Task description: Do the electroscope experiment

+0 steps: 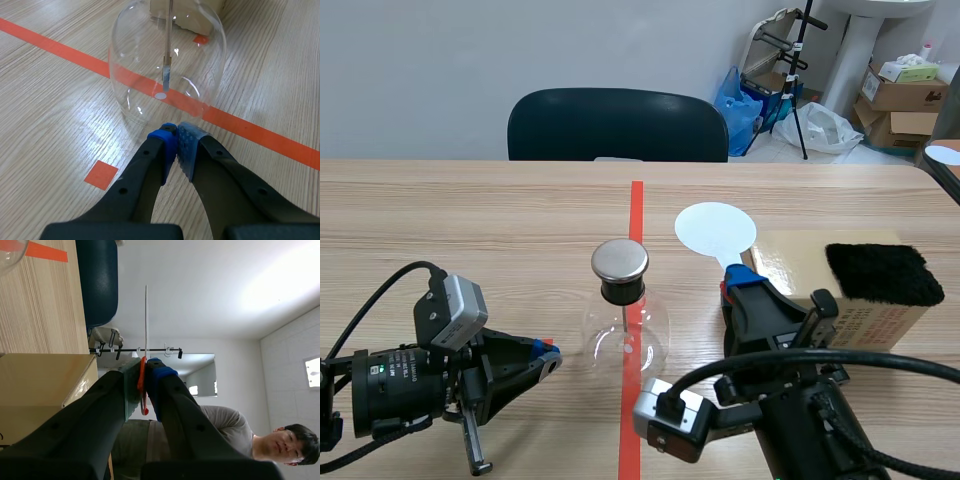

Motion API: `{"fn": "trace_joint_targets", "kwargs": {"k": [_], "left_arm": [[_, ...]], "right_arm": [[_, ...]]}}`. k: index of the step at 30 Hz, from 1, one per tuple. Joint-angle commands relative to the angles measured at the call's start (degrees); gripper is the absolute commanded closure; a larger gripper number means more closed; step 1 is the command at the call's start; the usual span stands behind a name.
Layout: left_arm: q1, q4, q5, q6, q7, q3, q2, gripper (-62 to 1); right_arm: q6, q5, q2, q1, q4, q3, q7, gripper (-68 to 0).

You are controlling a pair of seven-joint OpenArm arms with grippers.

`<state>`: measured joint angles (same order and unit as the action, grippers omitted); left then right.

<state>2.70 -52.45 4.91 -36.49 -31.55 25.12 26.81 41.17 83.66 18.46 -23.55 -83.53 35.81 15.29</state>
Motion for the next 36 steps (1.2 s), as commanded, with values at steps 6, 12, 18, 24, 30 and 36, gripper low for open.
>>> {"fn": "trace_joint_targets", "kwargs": {"k": [6, 12, 18, 24, 30, 36], "left_arm": [[0.2, -1.07, -0.79, -0.09, -0.81, -0.02, -0.44, -1.7], [0.2, -1.07, -0.79, -0.09, -0.81, -0.02, -0.44, -1.7], [0.2, -1.07, -0.79, -0.09, -0.81, -0.02, -0.44, -1.7], [0.2, -1.07, -0.79, -0.09, -0.81, -0.02, -0.44, -1.7], [0.2, -1.07, -0.79, -0.09, -0.81, -0.02, -0.44, -1.7], [0.2, -1.07, -0.79, -0.09, -0.81, -0.02, -0.44, -1.7]], "right_arm": [[0.81, 0.04, 0.26, 0.39, -0.81, -0.11, -4.79, -1.1], [0.81, 0.04, 0.26, 0.39, -0.81, -0.11, -11.37, -1.1], [0.81, 0.04, 0.26, 0.52, -0.81, -0.11, -18.01, -1.1], [0.81, 0.04, 0.26, 0.52, -0.81, -0.11, -20.46, -1.1], [0.81, 0.04, 0.26, 0.52, -0.81, -0.11, -20.44, -1.1], [0.81, 0.04, 0.26, 0.52, -0.81, -0.11, -20.44, -1.1]]}}
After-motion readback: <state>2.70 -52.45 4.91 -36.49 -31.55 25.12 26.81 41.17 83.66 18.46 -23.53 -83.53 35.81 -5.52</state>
